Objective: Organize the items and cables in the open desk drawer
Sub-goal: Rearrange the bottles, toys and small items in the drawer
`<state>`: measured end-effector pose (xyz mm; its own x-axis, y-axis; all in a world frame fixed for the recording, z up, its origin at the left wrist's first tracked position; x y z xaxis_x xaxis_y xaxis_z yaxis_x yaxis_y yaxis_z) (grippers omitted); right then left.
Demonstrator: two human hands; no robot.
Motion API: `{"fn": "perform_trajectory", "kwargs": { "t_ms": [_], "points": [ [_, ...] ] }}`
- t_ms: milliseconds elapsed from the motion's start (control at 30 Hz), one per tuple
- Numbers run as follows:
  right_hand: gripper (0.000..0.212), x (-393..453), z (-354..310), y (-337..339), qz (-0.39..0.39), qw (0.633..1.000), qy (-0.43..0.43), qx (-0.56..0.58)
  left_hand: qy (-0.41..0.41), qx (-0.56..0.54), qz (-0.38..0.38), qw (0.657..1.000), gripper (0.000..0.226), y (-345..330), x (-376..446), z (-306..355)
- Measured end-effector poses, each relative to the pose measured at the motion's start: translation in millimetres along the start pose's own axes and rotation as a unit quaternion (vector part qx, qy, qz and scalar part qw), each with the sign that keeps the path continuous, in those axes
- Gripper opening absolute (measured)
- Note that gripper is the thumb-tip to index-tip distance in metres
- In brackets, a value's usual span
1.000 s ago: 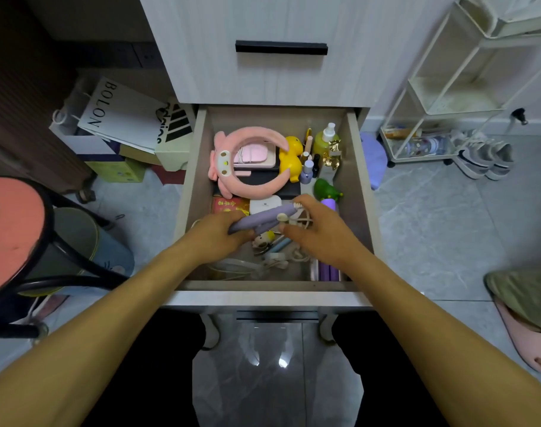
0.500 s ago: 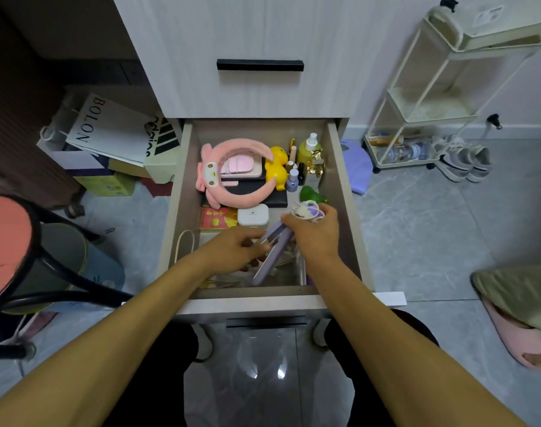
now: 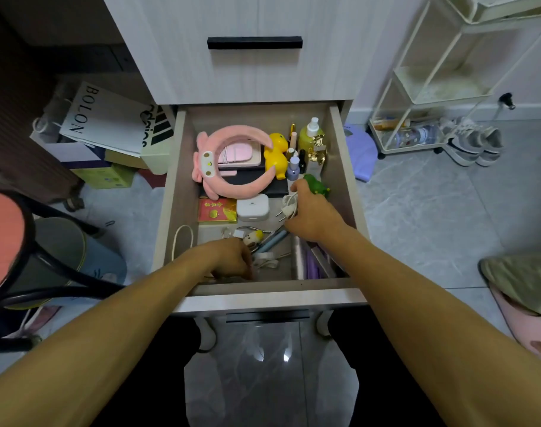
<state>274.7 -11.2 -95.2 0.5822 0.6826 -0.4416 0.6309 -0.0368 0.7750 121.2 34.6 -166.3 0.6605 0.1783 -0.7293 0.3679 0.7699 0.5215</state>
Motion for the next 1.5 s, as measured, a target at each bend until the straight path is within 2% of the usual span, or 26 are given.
{"fn": "perform_trajectory", "kwargs": {
  "t_ms": [67, 133, 267, 333, 433, 533, 600, 667, 767, 833, 967, 1133, 1200, 1267, 1367, 1500],
  "points": [
    [0.06, 4, 4, -10, -0.017, 0.999, 0.0, -0.029, 0.0, 0.051, -0.026, 0.998, 0.019, -9, 5, 1],
    [0.057, 3, 6, -19, -0.034, 0.996, 0.007, -0.079, -0.001, 0.106, -0.053, 0.993, 0.023, -18, 8, 0],
    [0.054, -5, 0, -23, 0.006, 0.974, 0.051, -0.222, -0.008, 0.124, -0.063, 0.99, 0.027, -19, 4, -5],
    [0.064, -7, -6, -25, 0.036, 0.952, 0.082, -0.292, -0.013, 0.099, -0.049, 0.994, 0.023, -13, -1, -9],
    [0.076, -15, -24, -32, 0.058, 0.927, 0.161, -0.334, -0.035, 0.052, -0.01, 0.998, 0.003, 1, -8, -13],
    [0.063, -26, -43, -38, 0.067, 0.908, 0.236, -0.338, -0.056, 0.026, 0.046, 0.997, 0.018, 23, -17, -11],
    [0.049, -30, -52, -43, 0.054, 0.902, 0.258, -0.342, -0.059, 0.077, 0.095, 0.991, 0.016, 39, -29, -6],
    [0.039, -33, -62, -50, 0.035, 0.895, 0.276, -0.349, -0.046, 0.21, 0.123, 0.969, 0.004, 50, -40, -1],
    [0.035, -42, -83, -68, 0.006, 0.877, 0.319, -0.36, -0.064, 0.383, 0.105, 0.916, 0.021, 45, -45, 5],
    [0.032, -44, -89, -86, -0.043, 0.877, 0.324, -0.352, -0.071, 0.441, 0.094, 0.89, 0.018, 42, -48, 1],
    [0.034, -30, -73, -124, -0.17, 0.871, 0.252, -0.386, -0.057, 0.534, 0.101, 0.838, 0.018, 44, -57, -13],
    [0.033, -15, -61, -140, -0.193, 0.864, 0.231, -0.404, -0.034, 0.555, 0.089, 0.826, 0.021, 43, -59, -24],
    [0.034, -14, -55, -144, -0.211, 0.869, 0.212, -0.395, -0.038, 0.556, 0.102, 0.824, 0.02, 42, -60, -25],
    [0.027, -9, -54, -136, -0.199, 0.895, 0.194, -0.349, -0.043, 0.541, 0.117, 0.832, 0.021, 43, -59, -26],
    [0.009, -1, -54, -108, -0.127, 0.943, 0.182, -0.25, -0.055, 0.516, 0.135, 0.844, 0.026, 45, -60, -25],
    [0.014, -4, -47, -79, -0.057, 0.97, 0.179, -0.155, -0.073, 0.48, 0.16, 0.859, 0.029, 47, -65, -21]
  ]
}}
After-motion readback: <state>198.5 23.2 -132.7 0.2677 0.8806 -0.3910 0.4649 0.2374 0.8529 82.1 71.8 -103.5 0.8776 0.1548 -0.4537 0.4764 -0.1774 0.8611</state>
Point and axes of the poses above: each hand's wrist, its own x-axis towards the middle knuckle, its own y-axis out of the back of the hand, z = x × y, the point moved 10 cm from there along x, towards the middle knuckle, and after that the axes turned 10 degrees about -y, right-handed, at the moved point
